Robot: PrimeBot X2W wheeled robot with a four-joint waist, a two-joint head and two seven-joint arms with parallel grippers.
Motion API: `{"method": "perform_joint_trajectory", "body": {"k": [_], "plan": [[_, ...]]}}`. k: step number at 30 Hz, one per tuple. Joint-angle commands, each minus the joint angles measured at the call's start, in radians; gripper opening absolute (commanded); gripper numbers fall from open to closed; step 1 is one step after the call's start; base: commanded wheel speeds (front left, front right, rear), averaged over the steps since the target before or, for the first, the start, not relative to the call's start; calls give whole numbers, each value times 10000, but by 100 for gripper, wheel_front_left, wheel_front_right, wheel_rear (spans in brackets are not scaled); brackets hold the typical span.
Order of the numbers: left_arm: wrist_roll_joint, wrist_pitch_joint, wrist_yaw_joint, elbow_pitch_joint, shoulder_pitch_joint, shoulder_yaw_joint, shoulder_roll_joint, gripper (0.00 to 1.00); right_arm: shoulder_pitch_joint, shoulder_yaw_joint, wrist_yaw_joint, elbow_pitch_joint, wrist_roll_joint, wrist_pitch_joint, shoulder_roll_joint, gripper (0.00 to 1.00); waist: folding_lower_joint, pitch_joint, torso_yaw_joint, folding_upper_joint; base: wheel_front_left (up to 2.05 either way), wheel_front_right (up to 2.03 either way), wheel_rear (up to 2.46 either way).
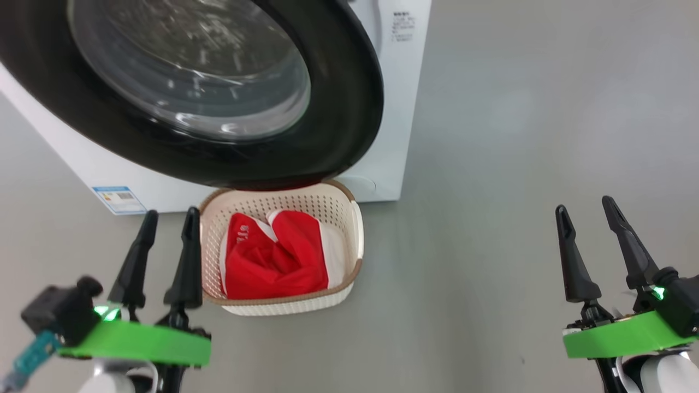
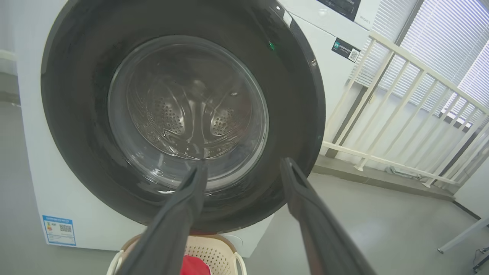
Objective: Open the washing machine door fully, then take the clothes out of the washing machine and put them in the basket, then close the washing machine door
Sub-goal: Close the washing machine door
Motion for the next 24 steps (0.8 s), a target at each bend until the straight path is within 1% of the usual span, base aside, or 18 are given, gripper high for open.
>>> {"method": "perform_joint_trajectory", "body": {"k": [1, 3, 6, 12, 16, 19, 22, 23, 24], "plan": [[548, -113, 79, -461, 40, 468, 315, 100, 10, 144, 35, -316, -316, -64, -109, 100, 0, -284, 172, 0, 0, 0, 0], [1358, -115, 196, -796, 438, 628, 270, 100, 108, 34, 35, -399, -490, -64, -40, 100, 0, -350, 171, 0, 0, 0, 0], [2334, -116, 241, -1104, 1007, 807, 139, 100, 283, -76, 35, -502, -670, -64, 47, 100, 0, -466, 185, 0, 0, 0, 0], [3576, -117, 150, -1017, 1932, 902, 14, 100, 761, -257, 35, -706, -888, -64, 180, 100, 0, -831, 242, 0, 0, 0, 0], [3913, -117, 61, -949, 2443, 1140, -140, 100, 1085, -340, 35, -804, -980, -64, 235, 100, 0, -1089, 219, 0, 0, 0, 0], [4014, -117, -96, -877, 2784, 1340, -231, 100, 1275, -367, 35, -819, -975, -64, 272, 100, 0, -1255, 186, 0, 0, 0, 0], [4157, -117, -193, -811, 2942, 1441, -231, 100, 1358, -379, 35, -834, -942, -64, 295, 100, 0, -1307, 171, 0, 0, 0, 0], [4173, -117, -285, -800, 3022, 1579, -340, 100, 1419, -382, 35, -839, -907, -64, 314, 100, 0, -1343, 171, 0, 0, 0, 0], [4173, -117, -285, -800, 3022, 1579, -340, 100, 1419, -382, 35, -839, -907, -64, 314, 100, 0, -1343, 171, 0, 0, 0, 0]]}}
